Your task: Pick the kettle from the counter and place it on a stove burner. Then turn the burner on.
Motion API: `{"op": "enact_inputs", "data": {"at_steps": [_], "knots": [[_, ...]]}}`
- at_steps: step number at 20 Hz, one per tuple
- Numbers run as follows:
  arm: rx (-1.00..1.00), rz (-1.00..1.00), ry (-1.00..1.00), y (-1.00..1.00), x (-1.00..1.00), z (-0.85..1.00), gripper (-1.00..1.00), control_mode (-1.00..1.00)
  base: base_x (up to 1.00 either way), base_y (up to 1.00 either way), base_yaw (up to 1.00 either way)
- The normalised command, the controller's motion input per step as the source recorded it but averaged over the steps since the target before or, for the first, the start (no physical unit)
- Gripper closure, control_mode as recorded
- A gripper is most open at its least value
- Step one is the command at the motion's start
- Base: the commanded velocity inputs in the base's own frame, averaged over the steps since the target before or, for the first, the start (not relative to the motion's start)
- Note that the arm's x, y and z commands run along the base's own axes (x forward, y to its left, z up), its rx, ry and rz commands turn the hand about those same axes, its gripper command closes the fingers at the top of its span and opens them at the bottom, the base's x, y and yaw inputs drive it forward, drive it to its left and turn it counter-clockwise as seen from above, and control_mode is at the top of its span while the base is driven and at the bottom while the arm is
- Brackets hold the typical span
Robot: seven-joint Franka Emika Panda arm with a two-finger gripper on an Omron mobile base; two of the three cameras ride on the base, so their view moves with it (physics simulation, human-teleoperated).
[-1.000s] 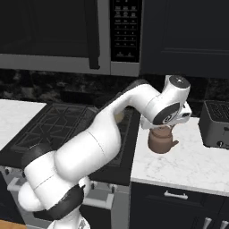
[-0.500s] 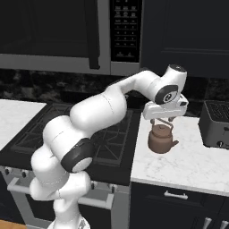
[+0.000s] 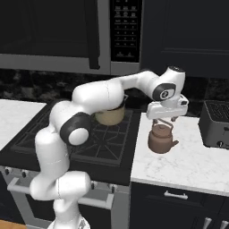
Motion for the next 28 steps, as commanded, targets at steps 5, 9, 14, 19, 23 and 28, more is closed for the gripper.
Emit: {"op": "enact_inputs", "data": {"at_steps": [5, 9, 14, 19, 23, 28], "knots": [[-0.06, 0.00, 0.00, -0.10, 0.38, -0.27, -1.00, -1.00, 0.00, 0.00, 0.00], [-0.10, 0.00, 0.00, 0.00, 0.31, -0.29, -1.00, -1.00, 0.00, 0.00, 0.00], [-0.09, 0.00, 0.00, 0.00, 0.29, -0.38, -1.00, -1.00, 0.00, 0.00, 0.00], [0.00, 0.00, -0.02, 0.00, 0.19, -0.29, -1.00, -1.00, 0.00, 0.00, 0.00], [0.00, 0.00, -0.07, 0.00, 0.22, -0.07, -1.00, -1.00, 0.00, 0.00, 0.00], [0.00, 0.00, -0.01, 0.00, 0.21, -0.07, -1.00, -1.00, 0.00, 0.00, 0.00]]}}
